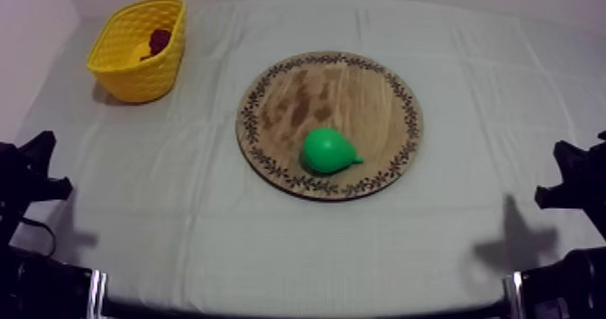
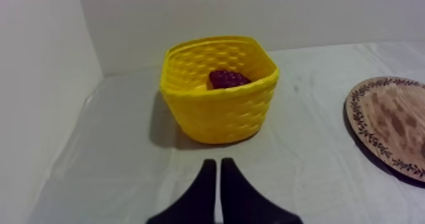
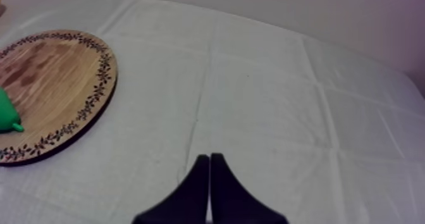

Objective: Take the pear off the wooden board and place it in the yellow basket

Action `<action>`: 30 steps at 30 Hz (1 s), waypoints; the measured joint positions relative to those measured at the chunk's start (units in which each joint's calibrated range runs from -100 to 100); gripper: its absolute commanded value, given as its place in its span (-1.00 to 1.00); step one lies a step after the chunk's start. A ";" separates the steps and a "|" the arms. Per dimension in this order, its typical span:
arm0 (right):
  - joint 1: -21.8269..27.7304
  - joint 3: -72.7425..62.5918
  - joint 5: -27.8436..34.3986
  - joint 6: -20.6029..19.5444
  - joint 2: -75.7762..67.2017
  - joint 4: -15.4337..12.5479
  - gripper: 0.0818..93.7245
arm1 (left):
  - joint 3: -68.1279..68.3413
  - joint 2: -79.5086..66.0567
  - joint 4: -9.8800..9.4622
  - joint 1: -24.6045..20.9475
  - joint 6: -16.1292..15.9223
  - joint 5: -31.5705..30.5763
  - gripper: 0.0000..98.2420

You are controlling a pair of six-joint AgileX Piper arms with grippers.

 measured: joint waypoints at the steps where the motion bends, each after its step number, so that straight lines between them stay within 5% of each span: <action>1: 0.00 0.00 0.00 0.00 0.00 0.00 -0.99 | -0.08 0.00 0.00 0.00 0.00 0.00 -1.00; 4: 0.00 0.00 0.00 0.00 0.00 0.00 -0.99 | -0.22 0.00 1.28 0.04 1.05 2.51 -1.00; 20: 0.00 0.00 -0.10 0.00 0.00 0.00 -0.99 | -0.47 0.00 1.17 0.04 1.68 4.09 -1.00; 30: 0.00 0.00 -0.10 0.00 0.00 0.00 -0.99 | -2.80 2.37 -1.76 -0.17 2.58 4.58 -1.00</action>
